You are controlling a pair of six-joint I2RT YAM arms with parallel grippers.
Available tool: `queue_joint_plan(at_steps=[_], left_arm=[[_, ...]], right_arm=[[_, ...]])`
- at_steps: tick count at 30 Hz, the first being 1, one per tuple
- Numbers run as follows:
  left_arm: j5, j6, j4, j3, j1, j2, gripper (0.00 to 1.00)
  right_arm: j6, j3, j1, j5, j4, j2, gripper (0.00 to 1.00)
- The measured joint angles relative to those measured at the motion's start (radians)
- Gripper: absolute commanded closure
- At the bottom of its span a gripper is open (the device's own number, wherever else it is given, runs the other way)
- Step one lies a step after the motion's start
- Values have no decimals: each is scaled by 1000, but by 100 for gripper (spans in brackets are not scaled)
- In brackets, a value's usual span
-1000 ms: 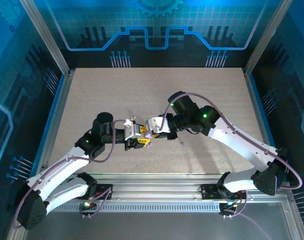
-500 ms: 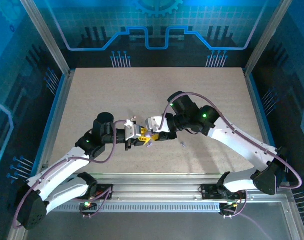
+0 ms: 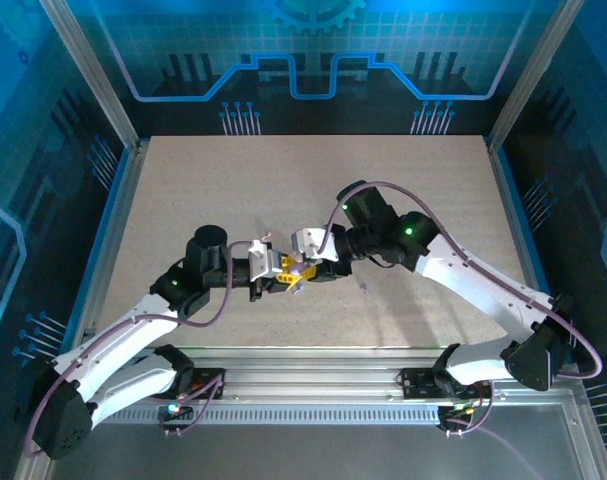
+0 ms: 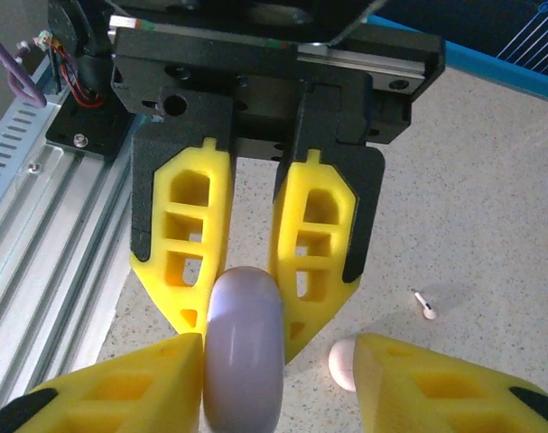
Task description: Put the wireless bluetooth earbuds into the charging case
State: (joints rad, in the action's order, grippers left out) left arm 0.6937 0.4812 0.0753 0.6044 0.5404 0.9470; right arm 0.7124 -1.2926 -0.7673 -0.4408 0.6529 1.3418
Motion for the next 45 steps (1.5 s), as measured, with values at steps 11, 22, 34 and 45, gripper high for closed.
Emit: queue_joint_plan(at_steps=[11,22,34,45], left_arm=[[2,-3,-9,0,3,-19,89],[-55,-165,230,-101,3,-11,89],[-333,-306,410,-226,3,-29,90],[-642,-378,589,-447,3,-110,90]], right_arm=[[-64,3,115,28,-69,-27,54],[-264,146,134,-12,-172,-171,54],[-433,164,136,97,-72,-156,56],[-1057,103,142,200,2,14,57]])
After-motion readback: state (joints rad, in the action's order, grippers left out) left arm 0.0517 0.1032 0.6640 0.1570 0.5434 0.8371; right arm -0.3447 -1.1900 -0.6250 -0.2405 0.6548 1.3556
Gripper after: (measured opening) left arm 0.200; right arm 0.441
